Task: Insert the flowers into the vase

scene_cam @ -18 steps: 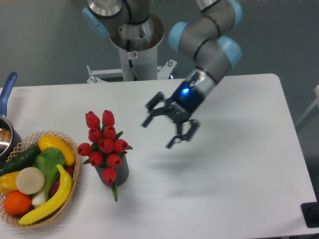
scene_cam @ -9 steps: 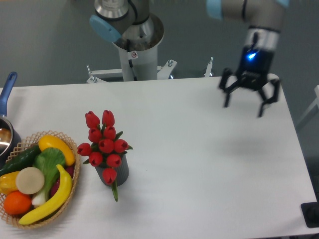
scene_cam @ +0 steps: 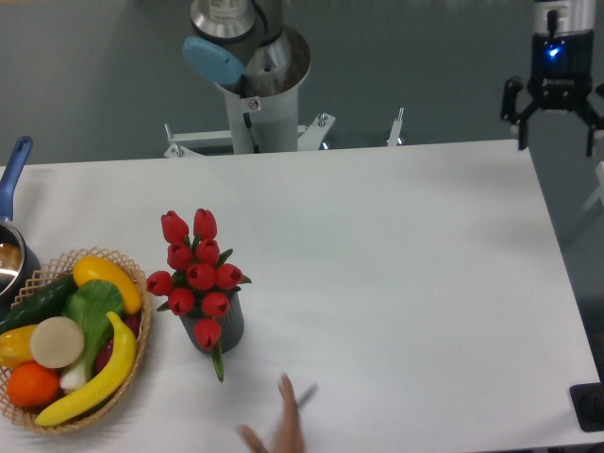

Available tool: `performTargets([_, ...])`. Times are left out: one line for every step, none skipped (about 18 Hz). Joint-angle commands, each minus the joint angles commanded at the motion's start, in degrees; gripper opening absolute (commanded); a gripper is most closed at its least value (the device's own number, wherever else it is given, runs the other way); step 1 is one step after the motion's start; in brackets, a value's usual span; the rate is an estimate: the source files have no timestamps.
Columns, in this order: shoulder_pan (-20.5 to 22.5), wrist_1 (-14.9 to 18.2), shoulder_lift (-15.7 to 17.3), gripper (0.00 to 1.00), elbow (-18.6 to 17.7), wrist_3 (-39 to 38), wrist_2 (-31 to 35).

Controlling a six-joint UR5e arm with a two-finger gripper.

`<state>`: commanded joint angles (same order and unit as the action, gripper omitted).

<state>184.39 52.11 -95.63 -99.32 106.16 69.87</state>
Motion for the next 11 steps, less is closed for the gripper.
performTargets([0.7, 0.97, 0.18, 1.0, 0.35, 1.93, 0.09])
performTargets([1.58, 2.45, 0.35, 1.0, 0.79, 4.56, 0.27])
performTargets([2.46, 4.64, 0.62, 1.0, 1.4, 8.68, 1.14])
performTargets([3.6, 7.19, 0.71, 1.0, 1.93, 13.33, 2.28])
performTargets([4.74, 9.22, 0.88, 1.0, 2.72, 17.38, 3.51])
performTargets([5.71, 10.54, 0.88, 1.0, 3.25, 19.51, 4.13])
performTargets([6.59, 11.6, 0.88, 1.0, 3.78, 20.4, 4.14])
performTargets([6.77, 12.74, 0.88, 1.0, 4.22, 20.58, 4.05])
performTargets([7.21, 13.97, 0.88, 1.0, 4.66, 20.76, 4.05])
performTargets([7.47, 14.94, 0.88, 1.0, 5.1, 20.76, 3.87])
performTargets([7.56, 15.56, 0.88, 1.0, 5.19, 20.76, 3.78])
